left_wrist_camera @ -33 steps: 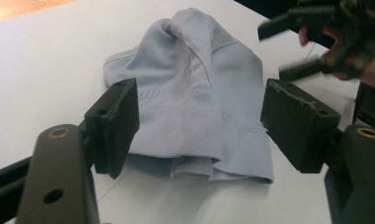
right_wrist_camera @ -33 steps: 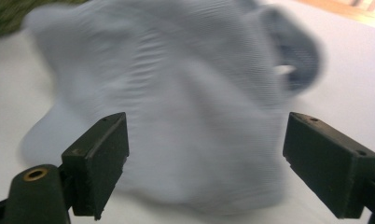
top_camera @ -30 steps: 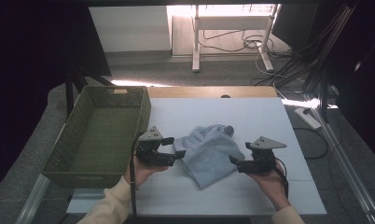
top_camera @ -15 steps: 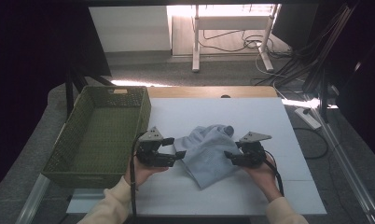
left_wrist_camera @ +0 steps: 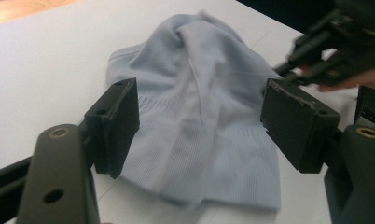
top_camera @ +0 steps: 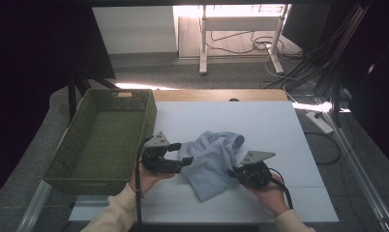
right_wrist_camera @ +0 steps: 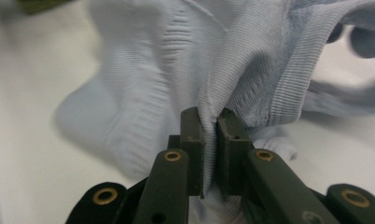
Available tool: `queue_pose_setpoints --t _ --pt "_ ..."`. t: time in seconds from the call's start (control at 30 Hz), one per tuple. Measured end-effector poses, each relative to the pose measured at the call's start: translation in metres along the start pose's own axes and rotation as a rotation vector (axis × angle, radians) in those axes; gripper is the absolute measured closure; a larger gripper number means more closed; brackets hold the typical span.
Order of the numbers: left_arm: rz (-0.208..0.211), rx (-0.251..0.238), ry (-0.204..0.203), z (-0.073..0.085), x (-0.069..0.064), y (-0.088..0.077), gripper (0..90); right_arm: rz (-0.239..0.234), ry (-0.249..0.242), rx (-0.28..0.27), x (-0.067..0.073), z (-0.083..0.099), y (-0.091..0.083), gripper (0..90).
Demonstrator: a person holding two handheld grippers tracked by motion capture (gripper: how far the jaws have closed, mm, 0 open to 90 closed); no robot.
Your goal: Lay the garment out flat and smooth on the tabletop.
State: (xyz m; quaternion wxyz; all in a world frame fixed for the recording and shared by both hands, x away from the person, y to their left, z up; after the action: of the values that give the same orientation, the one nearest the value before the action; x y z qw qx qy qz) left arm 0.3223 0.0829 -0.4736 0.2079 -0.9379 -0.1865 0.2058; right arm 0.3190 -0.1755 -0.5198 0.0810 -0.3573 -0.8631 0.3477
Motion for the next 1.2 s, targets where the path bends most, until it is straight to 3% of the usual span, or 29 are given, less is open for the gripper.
queue_pose_setpoints --t 0.1,0.2,0.3,0.43,0.5,0.57,0.73,0.97,1.07,1.2 --pt "0.003 0.001 0.005 -0.001 -0.001 0.000 28.7 -0.022 0.002 0.008 0.011 0.006 -0.010 83.0" --pt "0.007 0.002 0.008 -0.001 -0.002 0.000 28.7 -0.004 0.008 0.021 0.016 0.012 -0.013 82.9" --pt "0.011 0.003 0.008 -0.001 -0.002 0.002 28.7 0.051 0.005 0.041 0.012 0.018 -0.013 82.9" --pt "0.013 0.006 0.009 -0.001 -0.002 0.002 28.7 0.064 0.037 0.041 0.005 0.021 -0.014 82.1" --pt "0.012 0.003 0.007 -0.001 -0.002 0.002 28.7 0.067 0.053 0.034 0.002 0.021 -0.014 75.2" --pt "0.012 0.004 0.006 -0.001 -0.002 0.003 28.6 0.067 0.061 0.025 -0.001 0.021 -0.016 62.6" --pt "0.009 0.005 0.005 0.000 -0.002 0.003 28.6 0.093 0.112 -0.052 -0.014 0.013 -0.029 52.3" --pt "0.000 0.001 0.007 0.000 -0.002 0.002 28.5 0.216 0.163 -0.129 -0.033 0.005 -0.042 45.4" --pt "-0.003 -0.004 0.008 -0.001 -0.002 0.000 28.6 0.227 0.150 -0.154 -0.029 -0.004 -0.044 43.5" --pt "-0.010 -0.017 0.003 -0.003 -0.001 -0.002 28.5 0.180 0.107 -0.174 -0.012 -0.017 -0.039 41.8"
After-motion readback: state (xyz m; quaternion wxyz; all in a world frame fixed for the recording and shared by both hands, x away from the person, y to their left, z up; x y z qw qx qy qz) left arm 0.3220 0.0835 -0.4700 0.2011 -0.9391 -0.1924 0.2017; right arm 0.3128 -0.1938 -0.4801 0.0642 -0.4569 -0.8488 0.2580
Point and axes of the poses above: each handheld gripper's, and its own axes: y roughly forward along the jaws, z roughly out of its underside, x roughly to its left, the point moved 5 cm from there along y, roughly forward along the jaws, and after that the axes turned 13 degrees about z, right-handed, at the moved point
